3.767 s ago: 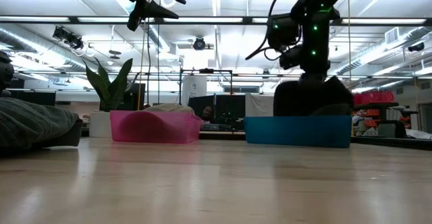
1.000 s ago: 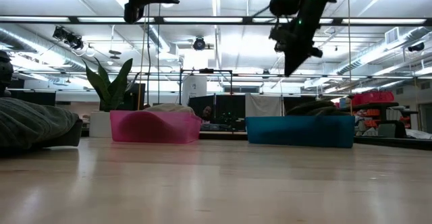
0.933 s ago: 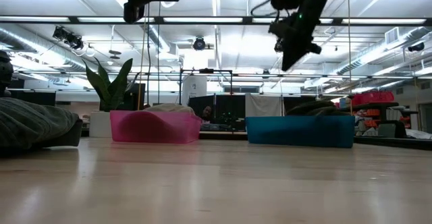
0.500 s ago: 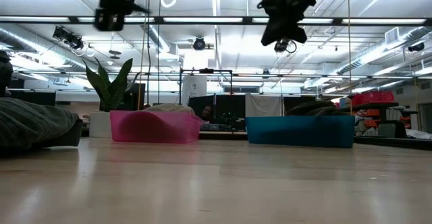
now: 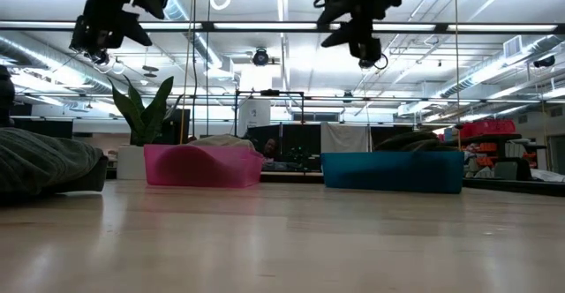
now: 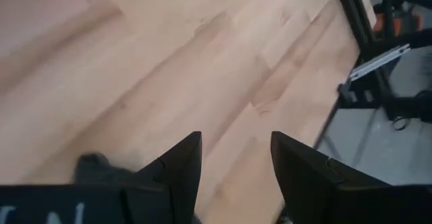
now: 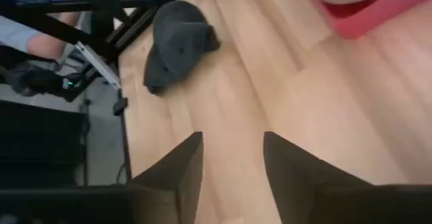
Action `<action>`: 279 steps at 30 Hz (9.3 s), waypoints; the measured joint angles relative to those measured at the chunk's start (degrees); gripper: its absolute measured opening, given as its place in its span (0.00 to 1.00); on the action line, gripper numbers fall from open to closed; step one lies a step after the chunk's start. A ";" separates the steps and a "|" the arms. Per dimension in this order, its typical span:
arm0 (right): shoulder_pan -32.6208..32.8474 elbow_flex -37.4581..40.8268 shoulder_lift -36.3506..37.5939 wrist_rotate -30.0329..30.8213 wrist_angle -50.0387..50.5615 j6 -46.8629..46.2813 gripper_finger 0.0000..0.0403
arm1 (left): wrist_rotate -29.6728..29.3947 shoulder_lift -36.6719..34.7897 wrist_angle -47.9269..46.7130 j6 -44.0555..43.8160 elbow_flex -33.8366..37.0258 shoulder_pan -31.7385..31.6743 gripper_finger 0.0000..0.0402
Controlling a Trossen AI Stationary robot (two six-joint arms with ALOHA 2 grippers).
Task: Pick & Place hat
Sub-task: Put the black cap into the blue bin
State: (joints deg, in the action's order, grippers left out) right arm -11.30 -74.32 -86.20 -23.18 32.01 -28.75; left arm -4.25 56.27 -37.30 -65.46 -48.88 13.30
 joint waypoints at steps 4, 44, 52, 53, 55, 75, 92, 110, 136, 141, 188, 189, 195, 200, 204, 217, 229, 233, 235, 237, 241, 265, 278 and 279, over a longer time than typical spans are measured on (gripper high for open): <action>0.35 5.11 -0.34 -0.83 -8.21 -5.29 0.44 | -5.52 0.90 0.46 8.18 -0.04 3.24 0.45; 4.84 14.37 -0.43 5.74 -25.63 -27.53 0.48 | 13.99 28.42 -3.08 90.07 -0.02 7.61 0.45; 5.17 14.37 -0.43 7.66 -27.40 -24.24 0.48 | 14.14 34.20 0.19 97.17 -0.04 7.84 0.45; 5.17 14.37 -0.43 7.67 -27.40 -24.16 0.48 | 14.18 34.99 0.15 97.18 -0.04 7.84 0.45; 5.15 14.37 -0.43 7.73 -27.40 -23.22 0.48 | 14.28 36.41 0.16 96.27 -0.04 7.84 0.45; 4.27 14.37 -0.43 7.26 -29.63 -21.68 0.48 | 8.34 38.97 -1.21 97.89 -1.31 7.55 0.07; 2.00 14.37 -0.41 4.04 -40.91 -26.28 0.48 | -9.66 36.85 -20.51 91.57 -22.36 0.73 0.07; 1.23 14.37 14.09 -5.05 -33.11 -16.55 0.48 | -21.24 35.56 -26.03 58.91 -45.48 -5.87 0.07; 2.20 14.33 31.45 7.44 -21.91 -8.27 0.48 | -6.72 35.56 -23.41 84.44 -68.28 -7.86 0.07; 2.59 14.33 25.98 3.27 -21.88 -10.22 0.48 | -6.19 35.60 -23.62 90.06 -63.46 -7.90 0.07; 6.27 14.33 1.06 -3.33 -36.29 -13.55 0.35 | 3.06 36.46 -9.93 96.78 -45.22 -13.36 0.07; 6.38 14.33 1.06 -3.33 -36.30 -12.95 0.29 | 3.05 36.46 -9.91 96.78 -45.22 -13.36 0.07; 6.46 14.33 1.12 -3.59 -36.45 -11.33 0.04 | 0.20 36.46 -8.14 94.20 -45.21 -13.29 0.15; 6.46 14.33 1.32 -1.95 -35.56 -11.34 0.01 | -3.62 36.46 -6.97 89.65 -45.20 -13.29 0.32; 6.46 14.33 1.85 -1.30 -33.79 -11.61 0.01 | -7.06 36.46 -7.60 86.17 -45.20 -13.36 0.43; 1.59 14.33 10.52 8.78 -17.08 -9.64 0.00 | -13.73 35.82 -11.68 76.40 -45.24 -13.36 0.49; -11.00 14.33 19.50 32.51 -8.77 -3.06 0.00 | -12.35 35.82 -11.82 74.53 -45.24 -13.36 0.47; -15.07 14.33 18.89 33.69 -7.01 -1.60 0.00 | -11.14 35.82 -11.80 73.24 -45.24 -13.36 0.47; -16.36 14.33 17.80 33.57 -6.56 -0.68 0.00 | -10.95 35.82 -11.80 73.02 -45.24 -13.36 0.47; -17.36 14.33 16.27 33.28 -6.42 0.20 0.00 | -10.95 35.82 -11.78 72.40 -45.24 -13.36 0.47; -19.08 14.33 11.79 33.17 -4.82 1.82 0.00 | -10.93 35.81 -11.75 71.95 -45.24 -13.36 0.47; -16.84 18.48 2.30 43.58 -7.57 -8.36 0.01 | -8.99 35.87 -10.49 67.22 -45.24 -12.68 0.47; -14.83 35.99 2.59 41.56 -19.28 -35.83 0.01 | -8.96 35.98 -10.49 67.20 -45.24 -12.70 0.47; -14.93 37.01 2.59 41.15 -20.81 -36.58 0.01 | -8.94 35.98 -10.49 67.20 -45.24 -12.70 0.47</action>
State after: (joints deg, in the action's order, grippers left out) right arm -26.23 -37.30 -83.61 17.97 11.19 -65.33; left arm -13.19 92.25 -47.79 1.74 -94.13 0.60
